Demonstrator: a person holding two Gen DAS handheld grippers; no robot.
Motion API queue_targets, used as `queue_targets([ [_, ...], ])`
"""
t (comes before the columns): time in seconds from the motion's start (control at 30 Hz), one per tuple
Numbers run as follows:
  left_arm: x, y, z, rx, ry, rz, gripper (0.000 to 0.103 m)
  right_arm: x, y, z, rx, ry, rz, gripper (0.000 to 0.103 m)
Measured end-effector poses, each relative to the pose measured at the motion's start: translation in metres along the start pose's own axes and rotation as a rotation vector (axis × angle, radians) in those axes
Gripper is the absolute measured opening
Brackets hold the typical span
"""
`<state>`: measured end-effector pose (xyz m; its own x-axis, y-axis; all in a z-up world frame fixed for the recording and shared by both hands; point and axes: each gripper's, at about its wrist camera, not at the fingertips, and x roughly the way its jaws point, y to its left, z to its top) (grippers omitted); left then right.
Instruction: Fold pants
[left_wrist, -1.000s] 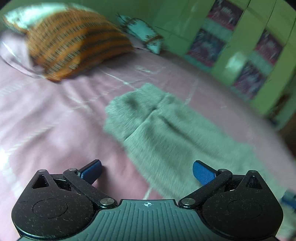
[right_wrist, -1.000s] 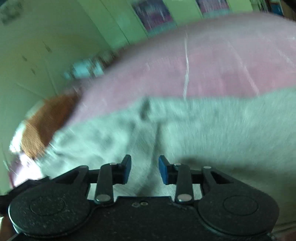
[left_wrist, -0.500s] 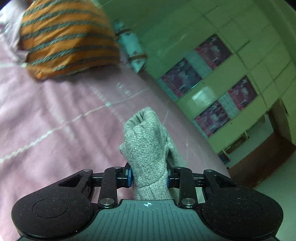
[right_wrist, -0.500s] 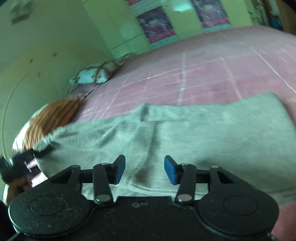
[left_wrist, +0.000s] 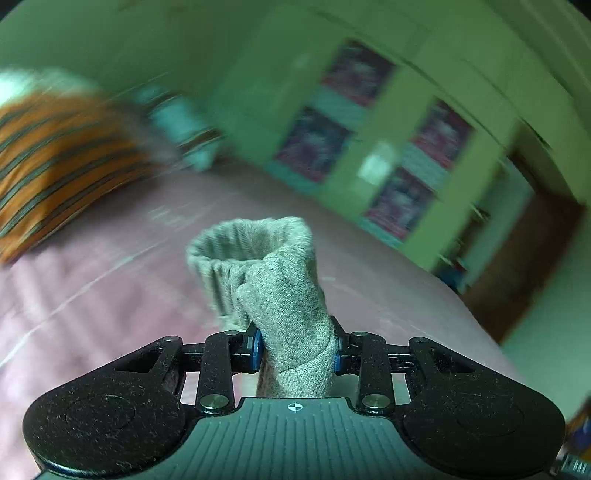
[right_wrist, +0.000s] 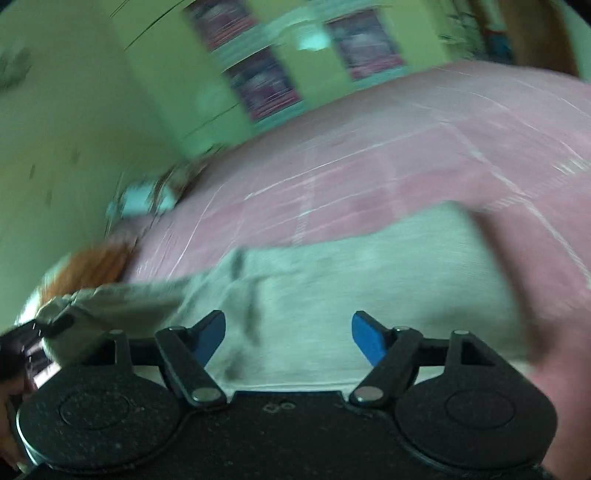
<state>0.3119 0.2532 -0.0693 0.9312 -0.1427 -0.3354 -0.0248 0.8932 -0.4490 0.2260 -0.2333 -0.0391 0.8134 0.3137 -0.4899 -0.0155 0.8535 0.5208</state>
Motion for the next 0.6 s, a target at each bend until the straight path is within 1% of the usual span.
queue_targets([
  [0.07, 0.01, -0.056, -0.002, 0.118, 0.002, -0.03, 0.034, -0.013, -0.027, 0.006, 0.09, -0.026, -0.006, 0.067],
  [0.13, 0.023, -0.11, -0.008, 0.225, 0.03, -0.075, 0.034, -0.024, -0.053, 0.012, 0.163, -0.051, -0.011, 0.067],
  [0.17, 0.034, -0.143, -0.017, 0.284, 0.049, -0.1, 0.034, -0.029, -0.067, 0.015, 0.196, -0.063, -0.015, 0.067],
  [0.2, 0.04, -0.167, -0.024, 0.317, 0.065, -0.123, 0.034, -0.034, -0.079, 0.017, 0.22, -0.074, -0.02, 0.067],
  [0.27, 0.057, -0.225, -0.049, 0.385, 0.109, -0.21, 0.034, -0.046, -0.106, 0.021, 0.269, -0.1, -0.033, 0.067],
  [0.3, 0.061, -0.251, -0.065, 0.405, 0.136, -0.257, 0.037, -0.051, -0.117, 0.023, 0.287, -0.112, -0.04, 0.067],
  [0.33, 0.065, -0.276, -0.082, 0.423, 0.173, -0.303, 0.041, -0.058, -0.127, 0.024, 0.303, -0.123, -0.045, 0.067],
  [0.37, 0.071, -0.295, -0.099, 0.44, 0.22, -0.333, 0.06, -0.064, -0.14, 0.027, 0.319, -0.133, -0.055, 0.068],
  [0.4, 0.078, -0.311, -0.115, 0.461, 0.273, -0.328, 0.082, -0.068, -0.152, 0.029, 0.34, -0.135, -0.068, 0.069],
  [0.43, 0.08, -0.32, -0.129, 0.475, 0.291, -0.272, 0.086, -0.071, -0.164, 0.031, 0.366, -0.136, -0.075, 0.069],
  [0.47, 0.075, -0.32, -0.136, 0.468, 0.262, -0.233, 0.088, -0.071, -0.172, 0.032, 0.385, -0.138, -0.075, 0.069],
  [0.5, 0.07, -0.315, -0.136, 0.441, 0.254, -0.236, 0.088, -0.073, -0.177, 0.032, 0.398, -0.139, -0.068, 0.069],
  [0.57, 0.057, -0.291, -0.125, 0.342, 0.248, -0.24, 0.088, -0.074, -0.183, 0.031, 0.406, -0.144, -0.03, 0.069],
  [0.6, 0.051, -0.278, -0.117, 0.318, 0.237, -0.231, 0.088, -0.072, -0.182, 0.029, 0.408, -0.14, -0.007, 0.069],
])
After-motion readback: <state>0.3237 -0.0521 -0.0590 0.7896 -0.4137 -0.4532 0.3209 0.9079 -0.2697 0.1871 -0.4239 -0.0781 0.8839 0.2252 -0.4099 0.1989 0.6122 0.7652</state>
